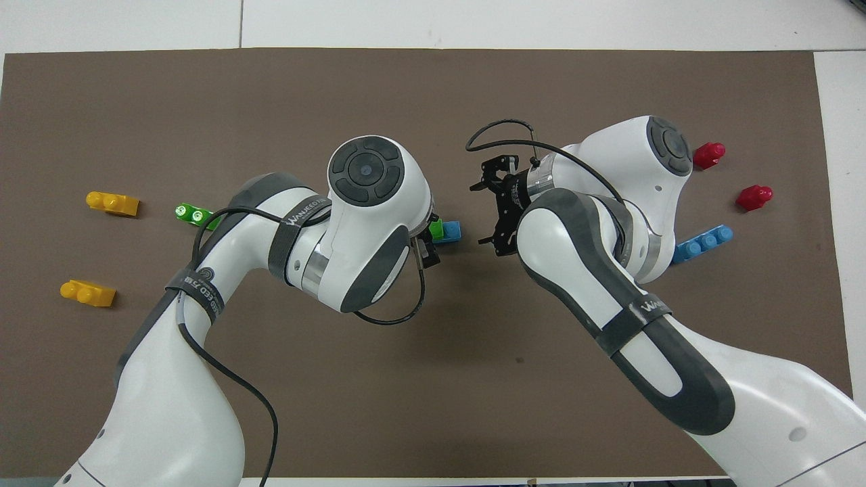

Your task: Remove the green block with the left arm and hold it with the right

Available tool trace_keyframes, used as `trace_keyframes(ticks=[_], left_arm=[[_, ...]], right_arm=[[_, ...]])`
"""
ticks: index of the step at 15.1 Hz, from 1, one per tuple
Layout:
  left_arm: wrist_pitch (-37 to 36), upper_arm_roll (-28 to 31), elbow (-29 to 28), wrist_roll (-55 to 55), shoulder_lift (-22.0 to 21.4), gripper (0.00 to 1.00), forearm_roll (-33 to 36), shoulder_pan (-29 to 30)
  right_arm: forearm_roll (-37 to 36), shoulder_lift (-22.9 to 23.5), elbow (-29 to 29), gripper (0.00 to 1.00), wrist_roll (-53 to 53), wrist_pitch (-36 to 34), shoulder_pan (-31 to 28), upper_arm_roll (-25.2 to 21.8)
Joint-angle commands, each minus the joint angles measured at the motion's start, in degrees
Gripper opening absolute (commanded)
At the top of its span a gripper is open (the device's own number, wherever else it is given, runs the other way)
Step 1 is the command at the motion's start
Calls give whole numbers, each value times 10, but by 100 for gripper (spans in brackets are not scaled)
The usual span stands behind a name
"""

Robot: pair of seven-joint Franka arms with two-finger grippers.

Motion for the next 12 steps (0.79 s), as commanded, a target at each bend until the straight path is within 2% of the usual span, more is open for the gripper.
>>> trace_keyframes(ticks=[1,6,12], left_arm=[[47,9,-33,-14,-5,100,12,-6],[86,9,-71,-14,-4,100,27,-11],[99,9,-79,-14,3,100,36,-22]], right_arm=[[17,10,-2,95,5,15,7,-1],[41,16,-23,95,17,61,29,-1],[57,14,-55,96,17,107,43,-1]])
